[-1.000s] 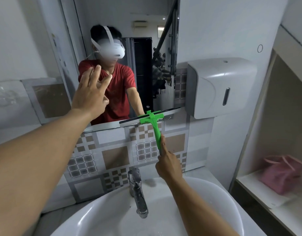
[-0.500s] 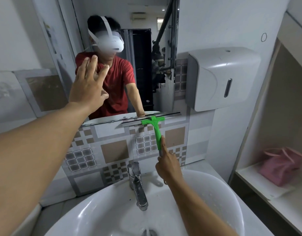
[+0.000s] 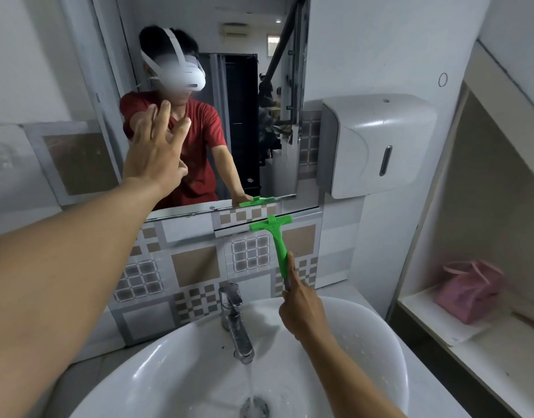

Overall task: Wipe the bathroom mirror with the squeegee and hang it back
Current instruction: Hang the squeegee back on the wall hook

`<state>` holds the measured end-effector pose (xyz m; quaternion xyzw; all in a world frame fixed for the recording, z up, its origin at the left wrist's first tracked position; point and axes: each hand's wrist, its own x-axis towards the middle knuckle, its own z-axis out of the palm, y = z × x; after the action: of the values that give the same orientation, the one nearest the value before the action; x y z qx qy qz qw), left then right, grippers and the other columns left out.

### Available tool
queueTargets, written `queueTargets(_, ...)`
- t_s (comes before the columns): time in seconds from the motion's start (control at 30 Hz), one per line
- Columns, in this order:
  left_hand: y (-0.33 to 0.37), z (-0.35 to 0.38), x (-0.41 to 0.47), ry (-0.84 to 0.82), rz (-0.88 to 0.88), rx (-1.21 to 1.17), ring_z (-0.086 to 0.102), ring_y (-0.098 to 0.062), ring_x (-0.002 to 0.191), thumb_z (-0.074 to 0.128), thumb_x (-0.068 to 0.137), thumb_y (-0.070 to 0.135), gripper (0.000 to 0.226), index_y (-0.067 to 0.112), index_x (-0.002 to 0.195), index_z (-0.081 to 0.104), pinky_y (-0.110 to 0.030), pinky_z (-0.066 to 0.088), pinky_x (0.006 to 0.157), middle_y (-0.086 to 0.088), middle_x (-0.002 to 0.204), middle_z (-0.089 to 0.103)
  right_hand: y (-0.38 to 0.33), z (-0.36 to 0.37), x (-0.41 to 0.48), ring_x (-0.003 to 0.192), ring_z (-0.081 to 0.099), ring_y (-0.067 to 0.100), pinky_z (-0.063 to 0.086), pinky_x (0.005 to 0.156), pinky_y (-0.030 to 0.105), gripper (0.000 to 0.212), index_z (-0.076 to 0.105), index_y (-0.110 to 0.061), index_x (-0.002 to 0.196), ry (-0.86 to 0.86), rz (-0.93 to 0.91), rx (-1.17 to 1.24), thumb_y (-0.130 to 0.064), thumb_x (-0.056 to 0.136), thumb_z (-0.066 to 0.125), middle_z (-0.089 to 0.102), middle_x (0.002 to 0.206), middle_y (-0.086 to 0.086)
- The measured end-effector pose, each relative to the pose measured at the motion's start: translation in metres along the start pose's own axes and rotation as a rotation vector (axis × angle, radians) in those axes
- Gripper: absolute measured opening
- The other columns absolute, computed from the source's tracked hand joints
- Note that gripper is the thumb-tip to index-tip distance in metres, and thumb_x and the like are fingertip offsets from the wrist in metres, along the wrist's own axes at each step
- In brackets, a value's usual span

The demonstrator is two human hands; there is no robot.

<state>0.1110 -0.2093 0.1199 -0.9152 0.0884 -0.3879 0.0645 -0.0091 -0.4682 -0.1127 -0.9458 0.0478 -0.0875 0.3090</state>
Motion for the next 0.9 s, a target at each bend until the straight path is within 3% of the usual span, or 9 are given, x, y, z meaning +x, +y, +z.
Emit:
queueTargets(0.13,0.008,-0.016,-0.004,-0.066,-0.017,-0.032,0.01,-0.044,0.152,0.084,0.076,0.032,0.097,0.022,0.155,0.028,-0.058,0.024,0.121,-0.016,0.168,0.007,0.004,-0.024,-0.011,0.078,0.06,0.024,0.053,0.062,0.039,0.103,-0.018,-0.04,0.155,0.02,-0.021,-0.057,0.002,0.088,0.049,0.065,0.105,0.01)
queueTargets(0.23,0.028,-0.033,-0.013,-0.096,-0.003,-0.073,0.016,-0.042,0.151,0.078,0.081,0.033,0.088,0.022,0.154,0.031,-0.061,0.031,0.117,-0.015,0.166,0.015,0.005,-0.048,-0.018,0.084,0.061,0.028,0.049,0.064,0.041,0.082,0.004,-0.023,0.159,0.051,-0.03,-0.078,-0.003,0.092,0.047,0.065,0.112,0.009)
queueTargets(0.3,0.047,-0.048,-0.024,-0.091,0.022,-0.11,0.025,-0.042,0.147,0.073,0.085,0.032,0.078,0.021,0.152,0.035,-0.061,0.04,0.11,-0.015,0.162,0.025,0.007,-0.067,-0.025,0.08,0.06,0.03,0.051,0.065,0.042,0.052,0.031,-0.019,0.143,0.114,-0.059,-0.054,-0.008,0.095,0.046,0.066,0.106,0.008)
queueTargets(0.4,0.081,-0.075,-0.045,-0.002,0.095,-0.173,0.043,-0.04,0.135,0.067,0.089,0.027,0.061,0.016,0.145,0.046,-0.055,0.048,0.102,-0.016,0.146,0.044,0.006,-0.097,-0.034,0.075,0.062,0.032,0.056,0.066,0.048,0.021,0.039,-0.018,0.115,0.156,-0.115,-0.043,-0.013,0.097,0.047,0.067,0.094,0.007)
queueTargets(0.57,0.143,-0.124,-0.077,0.112,0.317,-0.221,0.059,-0.037,0.113,0.063,0.09,0.021,0.042,0.008,0.13,0.058,-0.047,0.05,0.097,-0.017,0.125,0.061,0.01,-0.153,-0.056,0.072,0.063,0.034,0.054,0.063,0.047,0.018,0.043,-0.017,0.113,0.181,-0.188,-0.108,-0.02,0.097,0.051,0.065,0.086,0.005)
queueTargets(0.7,0.185,-0.148,-0.093,-0.011,0.528,-0.163,0.062,-0.029,0.111,0.068,0.087,0.031,0.044,0.01,0.125,0.068,-0.044,0.052,0.101,-0.011,0.12,0.069,0.005,-0.2,-0.068,0.069,0.061,0.029,0.052,0.061,0.039,0.017,0.051,-0.017,0.112,0.198,-0.331,-0.257,-0.025,0.098,0.055,0.069,0.091,0.007)
queueTargets(0.77,0.203,-0.159,-0.101,-0.155,0.523,-0.153,0.064,-0.025,0.107,0.066,0.09,0.031,0.033,0.014,0.117,0.073,-0.043,0.056,0.094,-0.006,0.111,0.073,0.0,-0.221,-0.073,0.072,0.063,0.029,0.052,0.063,0.039,0.015,0.055,-0.018,0.111,0.224,-0.409,-0.31,-0.026,0.098,0.056,0.07,0.093,0.006)
queueTargets(0.9,0.222,-0.185,-0.112,-0.344,0.326,-0.281,0.064,-0.019,0.08,0.063,0.093,0.016,0.013,0.021,0.096,0.075,-0.044,0.059,0.072,0.002,0.088,0.069,-0.005,-0.252,-0.077,0.07,0.064,0.027,0.056,0.062,0.039,0.013,0.059,-0.019,0.108,0.288,-0.558,-0.394,-0.027,0.098,0.056,0.071,0.089,0.004)
